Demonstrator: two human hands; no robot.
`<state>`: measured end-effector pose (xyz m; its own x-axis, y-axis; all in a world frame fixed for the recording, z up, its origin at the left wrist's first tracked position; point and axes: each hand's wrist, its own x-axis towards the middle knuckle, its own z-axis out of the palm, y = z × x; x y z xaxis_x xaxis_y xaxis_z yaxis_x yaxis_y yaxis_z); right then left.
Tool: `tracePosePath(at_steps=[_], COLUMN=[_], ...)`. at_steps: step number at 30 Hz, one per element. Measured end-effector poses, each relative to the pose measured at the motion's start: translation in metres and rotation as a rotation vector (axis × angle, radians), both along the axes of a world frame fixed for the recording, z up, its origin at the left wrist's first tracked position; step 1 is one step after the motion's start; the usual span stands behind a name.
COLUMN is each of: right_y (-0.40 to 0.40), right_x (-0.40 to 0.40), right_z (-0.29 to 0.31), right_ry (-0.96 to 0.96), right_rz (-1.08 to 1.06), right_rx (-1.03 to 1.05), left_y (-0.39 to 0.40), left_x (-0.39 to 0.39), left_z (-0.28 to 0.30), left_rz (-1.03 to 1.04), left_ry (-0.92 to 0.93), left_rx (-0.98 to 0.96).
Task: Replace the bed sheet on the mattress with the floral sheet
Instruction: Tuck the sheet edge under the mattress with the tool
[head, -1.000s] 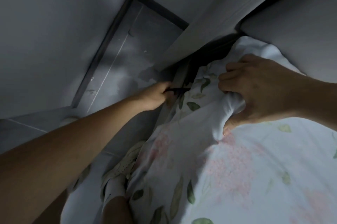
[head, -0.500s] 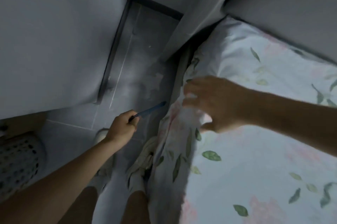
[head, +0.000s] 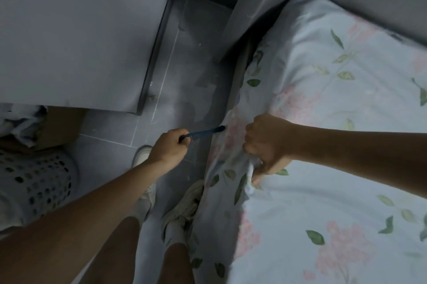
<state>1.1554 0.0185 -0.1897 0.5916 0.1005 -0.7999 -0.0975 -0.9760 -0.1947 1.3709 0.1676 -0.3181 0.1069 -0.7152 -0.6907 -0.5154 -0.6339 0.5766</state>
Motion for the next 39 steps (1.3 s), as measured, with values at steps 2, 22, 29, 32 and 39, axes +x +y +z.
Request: tracePosePath(at_steps=[2, 22, 29, 32, 39], right_y=[0.004, 0.016, 0.016, 0.018, 0.187], right_x=[0.0, -0.017, -0.005, 0.002, 0.007], right_z=[0.01, 0.043, 0.023, 0.01, 0.042], right_ry=[-0.012, -0.125, 0.046, 0.102, -0.067], right_rz=[-0.029, -0.11, -0.087, -0.056, -0.193], right_rx=[-0.002, -0.059, -0.104, -0.15, 0.105], left_y=[0.007, -0.083, 0.033, 0.09, 0.154], left_x=[0.002, -0.115, 0.009, 0.027, 0.005], left_z=[0.006, -0.077, -0.05, -0.024, -0.01], left_rz=[-0.09, -0.452, -0.045, 0.062, 0.079], left_ry=[-0.019, 0.473, 0.434, 0.373, 0.359], left_rx=[-0.04, 0.107, 0.097, 0.097, 0.121])
